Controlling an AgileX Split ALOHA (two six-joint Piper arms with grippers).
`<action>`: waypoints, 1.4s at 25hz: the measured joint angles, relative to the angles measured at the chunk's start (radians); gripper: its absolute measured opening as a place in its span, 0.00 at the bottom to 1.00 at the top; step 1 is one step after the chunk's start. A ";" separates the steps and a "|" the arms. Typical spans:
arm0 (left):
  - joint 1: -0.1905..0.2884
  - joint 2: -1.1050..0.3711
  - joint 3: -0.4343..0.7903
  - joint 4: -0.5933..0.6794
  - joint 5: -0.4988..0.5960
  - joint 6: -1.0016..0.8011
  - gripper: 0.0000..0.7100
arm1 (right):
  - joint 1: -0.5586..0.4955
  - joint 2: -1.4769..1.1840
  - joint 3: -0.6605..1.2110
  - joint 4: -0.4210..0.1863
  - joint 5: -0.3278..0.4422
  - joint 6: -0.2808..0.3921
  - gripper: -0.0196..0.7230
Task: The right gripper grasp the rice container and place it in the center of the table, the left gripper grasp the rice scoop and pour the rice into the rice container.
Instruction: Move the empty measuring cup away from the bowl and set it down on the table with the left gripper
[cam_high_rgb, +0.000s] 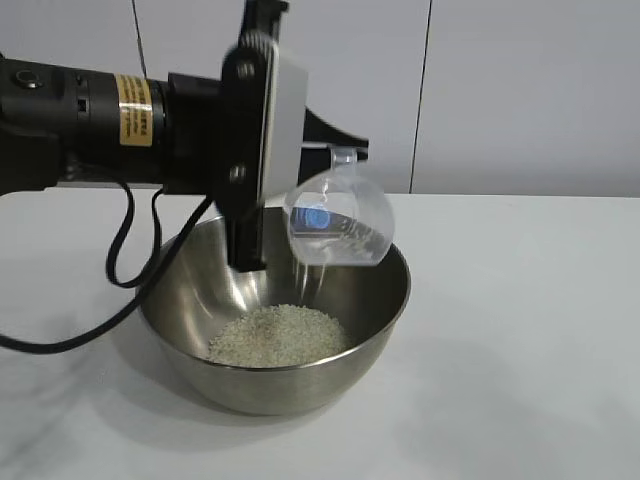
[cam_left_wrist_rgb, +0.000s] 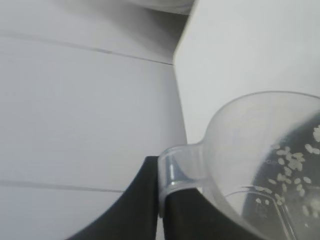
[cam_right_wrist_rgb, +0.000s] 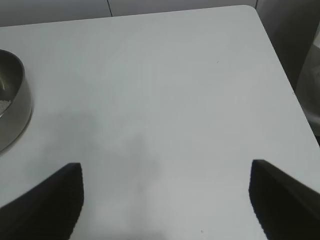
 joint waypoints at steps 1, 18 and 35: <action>0.032 -0.015 0.023 -0.011 -0.023 -0.062 0.00 | 0.000 0.000 0.000 0.000 0.000 0.000 0.87; 0.355 0.151 0.404 0.003 -0.158 -0.288 0.00 | 0.000 0.000 0.000 0.000 0.000 0.000 0.87; 0.355 0.427 0.328 0.066 -0.163 -0.288 0.00 | 0.000 0.000 0.000 0.000 -0.001 0.000 0.87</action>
